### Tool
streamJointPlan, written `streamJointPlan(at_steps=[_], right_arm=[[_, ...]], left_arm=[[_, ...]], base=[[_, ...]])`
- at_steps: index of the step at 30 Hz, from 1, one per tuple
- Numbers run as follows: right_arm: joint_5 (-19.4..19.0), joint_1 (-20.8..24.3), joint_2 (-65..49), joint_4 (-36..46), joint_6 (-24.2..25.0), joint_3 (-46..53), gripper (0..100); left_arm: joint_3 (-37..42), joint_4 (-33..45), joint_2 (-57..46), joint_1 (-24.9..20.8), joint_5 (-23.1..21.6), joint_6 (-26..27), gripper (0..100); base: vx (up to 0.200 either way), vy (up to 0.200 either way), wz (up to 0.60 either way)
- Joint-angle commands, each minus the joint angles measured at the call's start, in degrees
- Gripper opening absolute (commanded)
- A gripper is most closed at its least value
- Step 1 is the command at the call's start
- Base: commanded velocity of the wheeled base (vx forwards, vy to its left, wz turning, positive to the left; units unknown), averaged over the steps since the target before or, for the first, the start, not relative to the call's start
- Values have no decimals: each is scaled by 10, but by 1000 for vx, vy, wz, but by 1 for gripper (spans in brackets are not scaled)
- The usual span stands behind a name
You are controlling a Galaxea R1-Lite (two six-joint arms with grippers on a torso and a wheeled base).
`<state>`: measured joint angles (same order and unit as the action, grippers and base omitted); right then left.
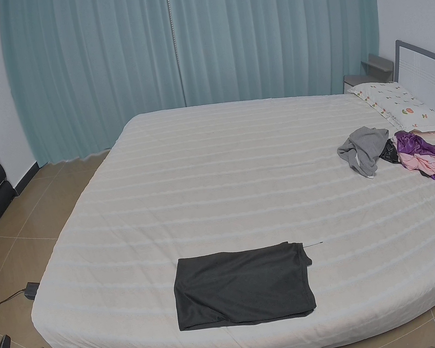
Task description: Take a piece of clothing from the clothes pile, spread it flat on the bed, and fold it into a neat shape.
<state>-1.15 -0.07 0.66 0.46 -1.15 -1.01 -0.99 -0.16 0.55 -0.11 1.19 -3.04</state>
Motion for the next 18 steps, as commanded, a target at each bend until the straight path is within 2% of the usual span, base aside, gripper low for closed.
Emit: streamJointPlan(at_steps=[1, 18], right_arm=[[-2, 0, -6, -2, -2, 8, 100], [-2, 0, -6, -2, 1, 8, 100]], left_arm=[[10, 0, -3, 0, 0, -3, 100], [10, 1, -3, 0, 9, -5, 100]], base=[[0, 0, 0], [0, 0, 0]])
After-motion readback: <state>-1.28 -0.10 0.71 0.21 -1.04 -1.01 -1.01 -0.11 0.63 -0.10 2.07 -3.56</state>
